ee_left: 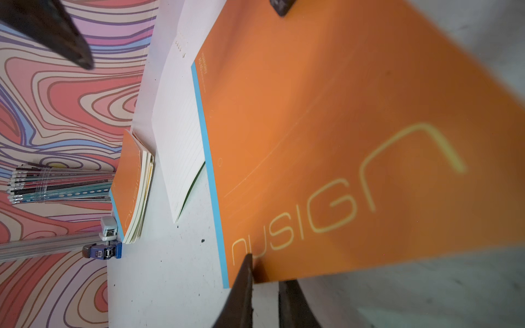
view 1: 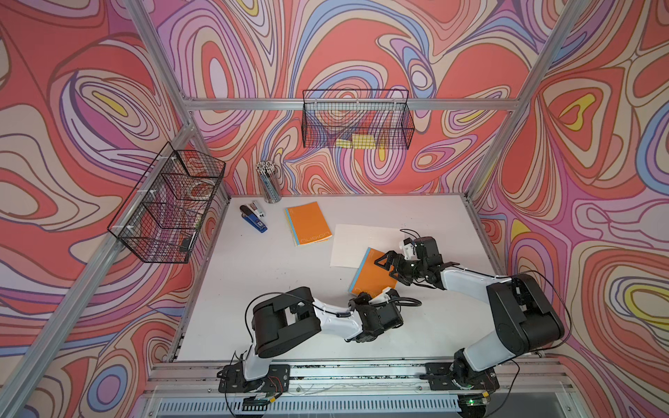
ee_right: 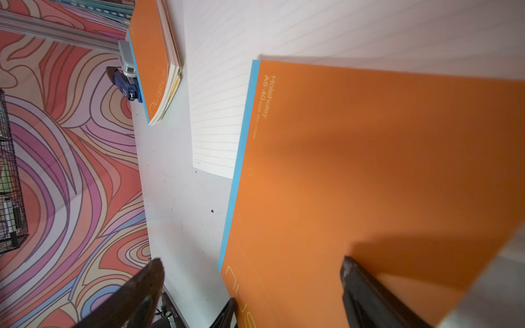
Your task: Close the notebook
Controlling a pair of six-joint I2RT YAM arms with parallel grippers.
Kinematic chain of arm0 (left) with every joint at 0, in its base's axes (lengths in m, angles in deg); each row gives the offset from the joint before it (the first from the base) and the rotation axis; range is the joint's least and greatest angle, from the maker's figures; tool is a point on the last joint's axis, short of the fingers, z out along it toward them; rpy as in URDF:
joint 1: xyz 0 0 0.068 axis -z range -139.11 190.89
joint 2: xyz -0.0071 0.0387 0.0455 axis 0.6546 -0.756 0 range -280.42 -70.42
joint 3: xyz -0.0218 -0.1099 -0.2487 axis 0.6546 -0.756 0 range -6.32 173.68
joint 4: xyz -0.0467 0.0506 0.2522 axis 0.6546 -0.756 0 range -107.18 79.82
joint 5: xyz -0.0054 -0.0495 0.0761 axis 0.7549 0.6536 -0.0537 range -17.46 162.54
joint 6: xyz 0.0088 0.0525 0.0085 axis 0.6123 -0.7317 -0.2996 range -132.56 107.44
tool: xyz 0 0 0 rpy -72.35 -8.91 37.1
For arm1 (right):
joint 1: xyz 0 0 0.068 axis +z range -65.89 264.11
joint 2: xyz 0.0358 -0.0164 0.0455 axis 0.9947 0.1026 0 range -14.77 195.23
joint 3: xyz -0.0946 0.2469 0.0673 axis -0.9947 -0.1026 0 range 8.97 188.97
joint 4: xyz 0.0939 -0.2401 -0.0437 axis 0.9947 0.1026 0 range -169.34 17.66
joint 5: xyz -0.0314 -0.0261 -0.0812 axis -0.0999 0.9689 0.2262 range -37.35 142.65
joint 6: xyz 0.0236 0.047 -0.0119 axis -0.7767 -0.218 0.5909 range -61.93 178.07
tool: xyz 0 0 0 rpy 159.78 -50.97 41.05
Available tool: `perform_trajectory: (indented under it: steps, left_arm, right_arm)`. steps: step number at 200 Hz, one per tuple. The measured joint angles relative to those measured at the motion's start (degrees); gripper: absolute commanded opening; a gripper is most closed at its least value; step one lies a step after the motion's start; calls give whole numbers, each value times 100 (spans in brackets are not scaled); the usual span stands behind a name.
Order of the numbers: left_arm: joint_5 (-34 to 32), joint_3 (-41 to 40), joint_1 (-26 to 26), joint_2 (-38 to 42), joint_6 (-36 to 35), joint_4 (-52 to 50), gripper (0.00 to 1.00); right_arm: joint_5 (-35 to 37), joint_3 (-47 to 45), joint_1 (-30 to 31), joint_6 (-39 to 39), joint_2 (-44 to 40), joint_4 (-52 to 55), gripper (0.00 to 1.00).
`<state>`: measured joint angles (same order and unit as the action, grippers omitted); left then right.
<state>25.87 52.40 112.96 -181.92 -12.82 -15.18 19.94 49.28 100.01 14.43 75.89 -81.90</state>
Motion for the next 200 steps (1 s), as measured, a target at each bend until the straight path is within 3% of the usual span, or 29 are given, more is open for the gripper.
perform_trajectory:
  steps: [62, 95, 151, 176, 200]
  left_arm:
    - [566, -197, 11, 411, 111, -20, 33]
    - [1016, -584, 70, 1082, 133, -4, 40]
    - [1735, -909, 72, 1591, 42, 190, 44]
    - [2708, -1255, -238, 2459, 101, 192, 44]
    - [4417, -1307, -1329, 3381, 455, 275, 44]
  right_arm:
    - [22, -22, 0, 7, 146, -208, 98]
    - [39, -20, 7, 33, 151, -214, 98]
    - [52, -13, 7, 52, 173, -214, 98]
    - [68, 20, 9, 74, 173, -160, 98]
    - [83, 28, 11, 96, 173, -133, 98]
